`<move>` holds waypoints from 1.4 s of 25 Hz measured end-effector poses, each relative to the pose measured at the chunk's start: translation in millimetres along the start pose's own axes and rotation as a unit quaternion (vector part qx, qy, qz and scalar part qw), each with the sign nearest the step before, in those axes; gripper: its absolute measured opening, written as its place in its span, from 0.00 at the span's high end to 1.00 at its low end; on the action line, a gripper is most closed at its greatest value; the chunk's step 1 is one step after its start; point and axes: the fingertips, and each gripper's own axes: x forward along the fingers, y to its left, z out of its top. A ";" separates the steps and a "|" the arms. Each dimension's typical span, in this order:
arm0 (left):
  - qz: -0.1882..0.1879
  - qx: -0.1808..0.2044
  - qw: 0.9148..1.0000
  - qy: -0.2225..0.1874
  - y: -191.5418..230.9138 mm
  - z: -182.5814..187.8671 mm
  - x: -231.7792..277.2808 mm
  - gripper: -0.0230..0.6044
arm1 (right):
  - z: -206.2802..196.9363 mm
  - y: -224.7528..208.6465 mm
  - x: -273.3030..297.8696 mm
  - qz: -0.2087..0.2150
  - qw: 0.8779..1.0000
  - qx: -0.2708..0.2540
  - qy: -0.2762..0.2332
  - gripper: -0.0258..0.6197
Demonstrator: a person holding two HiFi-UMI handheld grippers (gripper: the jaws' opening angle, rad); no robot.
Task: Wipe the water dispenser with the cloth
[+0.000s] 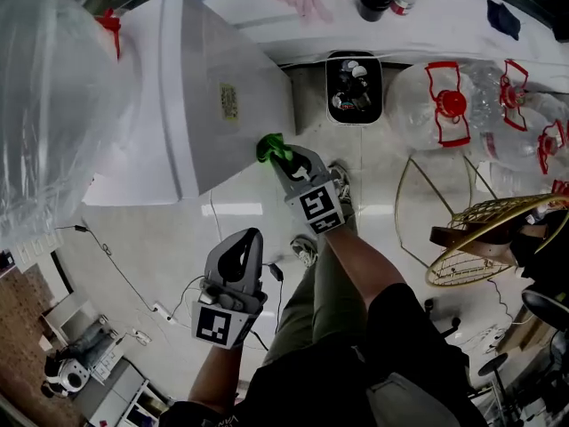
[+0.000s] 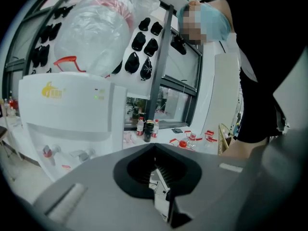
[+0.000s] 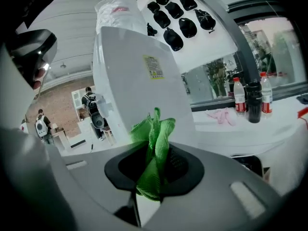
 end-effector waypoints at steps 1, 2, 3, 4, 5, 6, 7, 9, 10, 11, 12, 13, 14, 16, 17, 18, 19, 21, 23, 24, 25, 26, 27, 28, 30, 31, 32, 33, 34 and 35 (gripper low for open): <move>0.002 -0.002 1.000 -0.002 1.5 1.5 4.0 0.96 | 1.7 -4.0 5.7 0.001 1.000 0.000 0.002 0.84; 0.003 -0.004 1.000 -0.004 2.8 2.7 8.6 0.96 | 3.2 -9.7 11.5 0.000 1.000 -0.001 0.006 0.84; 0.005 -0.008 1.000 -0.004 4.3 3.5 13.5 0.96 | 4.8 -16.7 17.7 -0.002 1.000 -0.002 0.009 0.84; 0.007 -0.012 1.000 -0.004 6.2 4.3 18.1 0.96 | 6.8 -24.3 24.5 -0.004 1.000 -0.003 0.013 0.84; 0.008 -0.016 1.000 -0.004 8.4 5.2 22.4 0.96 | 9.6 -31.6 32.3 -0.006 1.000 -0.005 0.015 0.84; 0.010 -0.020 1.000 -0.004 10.5 6.2 26.3 0.96 | 13.0 -38.6 40.7 -0.008 1.000 -0.006 0.015 0.84; 0.011 -0.023 1.000 -0.003 11.8 7.1 29.9 0.96 | 16.7 -45.3 48.9 -0.009 1.000 -0.008 0.016 0.84; 0.014 -0.032 0.999 -0.002 11.8 7.4 36.4 0.96 | 23.4 -58.5 63.8 -0.010 1.000 -0.014 0.019 0.84; 0.014 -0.034 0.999 0.000 11.3 6.9 39.7 0.96 | 26.9 -65.3 70.9 -0.011 1.000 -0.017 0.020 0.84; 0.015 -0.035 0.999 0.002 11.2 6.3 43.2 0.96 | 30.7 -72.4 78.0 -0.013 1.000 -0.018 0.020 0.84; 0.015 -0.034 0.999 0.005 11.7 5.9 46.6 0.96 | 34.9 -79.7 85.2 -0.014 1.000 -0.019 0.020 0.84; 0.017 -0.034 0.999 0.007 12.8 6.0 49.9 0.96 | 39.4 -87.0 92.4 -0.015 1.000 -0.020 0.019 0.84; 0.019 -0.034 0.999 0.008 14.3 6.5 52.9 0.96 | 43.9 -94.4 99.3 -0.016 0.999 -0.024 0.018 0.84; 0.025 -0.036 0.999 0.008 18.0 7.6 57.5 0.96 | 52.2 -109.1 112.2 -0.019 0.999 -0.035 0.020 0.84; 0.029 -0.038 0.999 0.009 19.8 7.9 59.1 0.96 | 56.1 -116.4 118.0 -0.022 0.999 -0.040 0.021 0.84; 0.033 -0.040 0.999 0.009 21.6 8.0 60.4 0.96 | 59.9 -123.4 123.5 -0.026 0.998 -0.045 0.021 0.84; 0.037 -0.040 0.998 0.009 22.9 7.8 61.6 0.96 | 63.8 -129.8 128.9 -0.030 0.998 -0.048 0.020 0.84; 0.043 -0.039 0.998 0.012 24.1 6.4 63.8 0.96 | 72.4 -140.7 138.7 -0.037 0.998 -0.054 0.016 0.84; 0.046 -0.037 0.998 0.012 23.4 6.4 65.1 0.96 | 82.2 -149.8 146.1 -0.045 0.997 -0.059 0.012 0.84; 0.047 -0.037 0.998 0.012 23.0 7.0 65.1 0.96 | 87.7 -153.8 148.8 -0.049 0.997 -0.061 0.009 0.84; 0.046 -0.037 0.998 0.012 22.7 7.6 65.0 0.96 | 93.5 -157.6 150.9 -0.055 0.996 -0.064 0.007 0.84; 0.046 -0.037 0.998 0.012 22.9 8.1 65.1 0.96 | 98.9 -161.2 152.5 -0.060 0.996 -0.067 0.006 0.84; 0.045 -0.038 0.998 0.012 23.3 8.6 65.6 0.96 | 103.3 -164.8 153.2 -0.066 0.995 -0.071 0.006 0.84; 0.044 -0.039 0.998 0.012 23.6 9.1 66.2 0.96 | 106.6 -168.2 152.7 -0.070 0.995 -0.074 0.007 0.84; 0.040 -0.039 0.998 0.011 23.5 10.5 66.6 0.96 | 111.1 -172.1 147.0 -0.077 0.994 -0.077 0.006 0.84; 0.038 -0.039 0.998 0.010 23.6 11.8 65.6 0.96 | 113.3 -171.8 141.7 -0.079 0.994 -0.075 0.004 0.84; 0.037 -0.038 0.999 0.008 23.7 13.5 63.7 0.96 | 115.9 -169.9 134.7 -0.082 0.994 -0.072 0.000 0.84; 0.036 -0.038 0.999 0.005 23.8 15.7 60.9 0.96 | 118.8 -166.7 125.7 -0.084 0.994 -0.068 -0.006 0.84; 0.036 -0.037 0.999 0.001 23.8 18.2 57.6 0.96 | 122.0 -162.3 114.9 -0.086 0.994 -0.063 -0.012 0.84; 0.035 -0.037 0.999 -0.002 23.5 20.5 54.0 0.96 | 125.1 -157.0 102.7 -0.088 0.994 -0.058 -0.018 0.84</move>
